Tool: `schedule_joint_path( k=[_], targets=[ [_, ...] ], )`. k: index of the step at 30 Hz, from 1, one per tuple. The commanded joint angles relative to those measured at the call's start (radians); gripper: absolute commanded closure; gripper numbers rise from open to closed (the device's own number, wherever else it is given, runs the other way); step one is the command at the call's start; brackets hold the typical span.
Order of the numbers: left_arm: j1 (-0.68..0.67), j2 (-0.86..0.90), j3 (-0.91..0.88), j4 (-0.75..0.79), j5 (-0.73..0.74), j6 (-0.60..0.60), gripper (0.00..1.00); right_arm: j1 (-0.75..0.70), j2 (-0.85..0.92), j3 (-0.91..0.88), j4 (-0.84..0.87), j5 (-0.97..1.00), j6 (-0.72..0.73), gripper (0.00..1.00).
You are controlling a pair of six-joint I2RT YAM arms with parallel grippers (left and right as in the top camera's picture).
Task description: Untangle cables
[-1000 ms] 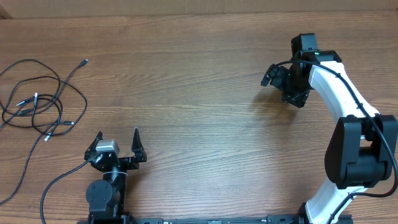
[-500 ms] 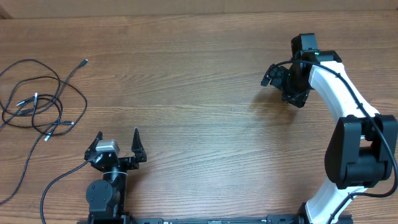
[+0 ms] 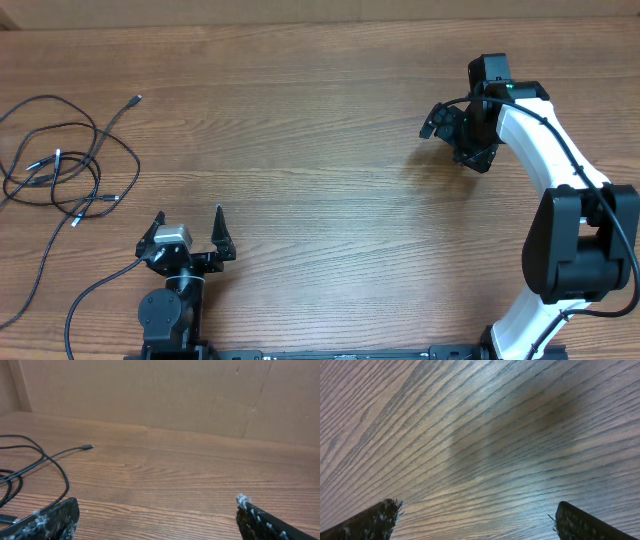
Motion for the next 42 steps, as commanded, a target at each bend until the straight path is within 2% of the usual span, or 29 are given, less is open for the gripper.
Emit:
schedule_joint_path(
  k=[1, 20, 28, 35, 42],
  targets=[
    [-0.006, -0.011, -0.003, 0.001, -0.003, 0.021, 0.0, 0.0, 0.001, 0.01, 0.002, 0.006, -0.002, 0.0],
    [-0.006, -0.011, -0.003, 0.001, -0.003, 0.022, 0.0, 0.002, 0.002, 0.01, 0.002, 0.006, -0.002, 0.0],
    [-0.006, -0.011, -0.003, 0.001, -0.003, 0.021, 0.0, 0.055, -0.034, 0.01, 0.001, 0.006, -0.002, 0.0],
    [-0.006, -0.011, -0.003, 0.001, -0.003, 0.022, 0.0, 0.119, -0.149, 0.01, 0.001, 0.006, -0.002, 0.0],
    [-0.006, -0.011, -0.003, 0.001, -0.003, 0.022, 0.0, 0.124, -0.353, 0.01, 0.001, 0.006, -0.002, 0.0]
  ],
)
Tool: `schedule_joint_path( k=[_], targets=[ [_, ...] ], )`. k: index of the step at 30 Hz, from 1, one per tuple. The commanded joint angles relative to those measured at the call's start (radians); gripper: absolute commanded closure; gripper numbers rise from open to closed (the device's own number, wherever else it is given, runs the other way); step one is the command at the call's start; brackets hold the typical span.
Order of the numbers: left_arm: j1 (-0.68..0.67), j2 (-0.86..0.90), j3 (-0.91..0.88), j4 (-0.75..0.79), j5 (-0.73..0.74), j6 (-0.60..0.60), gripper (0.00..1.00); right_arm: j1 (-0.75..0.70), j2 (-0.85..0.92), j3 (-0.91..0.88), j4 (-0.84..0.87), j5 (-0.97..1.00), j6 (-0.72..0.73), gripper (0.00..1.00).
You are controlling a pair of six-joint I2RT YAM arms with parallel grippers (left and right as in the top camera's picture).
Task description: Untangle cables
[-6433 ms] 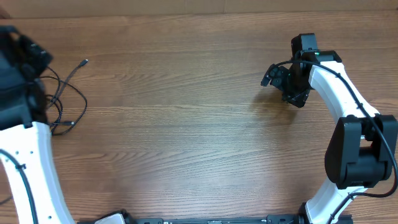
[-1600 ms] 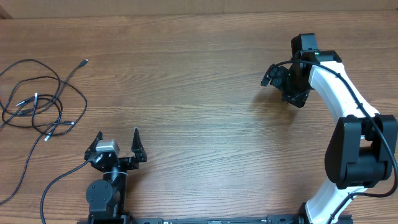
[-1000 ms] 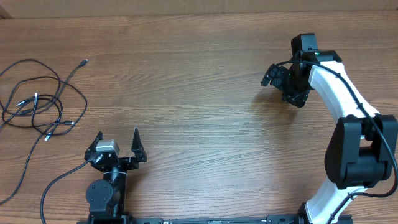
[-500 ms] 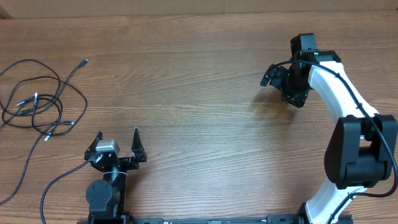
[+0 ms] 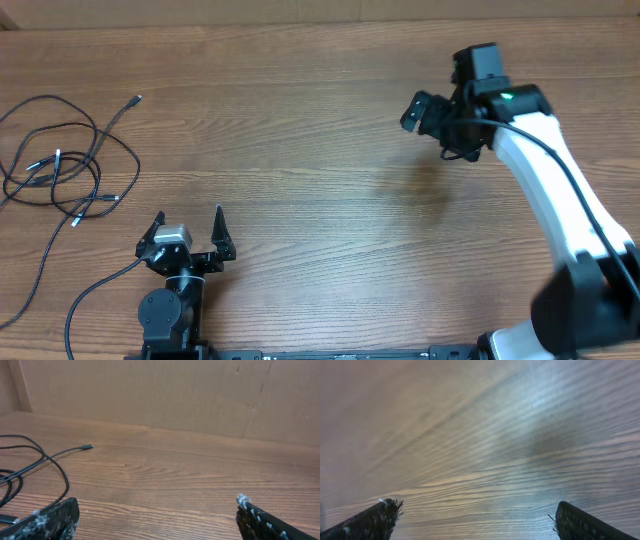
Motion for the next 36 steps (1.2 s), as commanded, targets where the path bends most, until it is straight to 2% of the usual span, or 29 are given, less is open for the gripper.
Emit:
schedule_joint_path(
  k=[1, 20, 27, 36],
  targets=[
    [-0.006, -0.011, -0.003, 0.001, -0.003, 0.021, 0.0, -0.002, -0.168, 0.01, 0.002, 0.005, -0.002, 0.0],
    [-0.006, -0.011, -0.003, 0.001, -0.003, 0.021, 0.0, -0.002, -0.799, 0.01, -0.003, 0.005, -0.002, 0.0],
    [-0.006, -0.011, -0.003, 0.001, -0.003, 0.021, 0.0, -0.002, -0.856, 0.006, -0.019, 0.004, -0.002, 0.0],
    [-0.006, -0.011, -0.003, 0.001, -0.003, 0.021, 0.01, -0.013, -1.039, -0.124, -0.03, 0.005, -0.002, 0.0]
  ],
)
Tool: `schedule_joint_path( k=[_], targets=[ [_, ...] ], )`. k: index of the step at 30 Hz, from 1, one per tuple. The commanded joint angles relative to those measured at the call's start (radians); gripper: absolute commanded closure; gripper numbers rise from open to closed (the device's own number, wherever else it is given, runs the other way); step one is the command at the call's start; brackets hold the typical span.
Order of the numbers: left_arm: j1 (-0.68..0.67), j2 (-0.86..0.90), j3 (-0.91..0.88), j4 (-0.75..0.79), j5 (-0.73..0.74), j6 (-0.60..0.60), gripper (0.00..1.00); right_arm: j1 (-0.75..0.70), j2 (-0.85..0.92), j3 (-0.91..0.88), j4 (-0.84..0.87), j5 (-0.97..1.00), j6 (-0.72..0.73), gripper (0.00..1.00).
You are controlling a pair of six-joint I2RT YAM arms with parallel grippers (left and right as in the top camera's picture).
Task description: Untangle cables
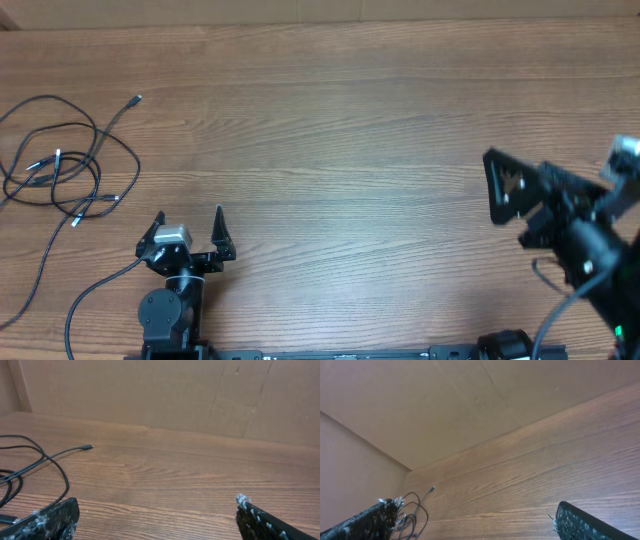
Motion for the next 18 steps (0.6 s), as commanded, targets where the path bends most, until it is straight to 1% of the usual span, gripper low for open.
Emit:
schedule_joint_path(
  k=[1, 8, 18],
  targets=[
    [-0.006, -0.011, -0.003, 0.001, -0.003, 0.021, 0.0, -0.005, -0.11, -0.062, 0.002, 0.005, -0.002, 0.0],
    [-0.006, -0.011, -0.003, 0.001, -0.003, 0.021, 0.0, -0.005, -0.259, -0.238, 0.0, 0.005, -0.002, 0.0],
    [-0.006, -0.011, -0.003, 0.001, -0.003, 0.021, 0.01, -0.006, -0.452, -0.614, 0.0, 0.005, -0.002, 0.0]
  ],
)
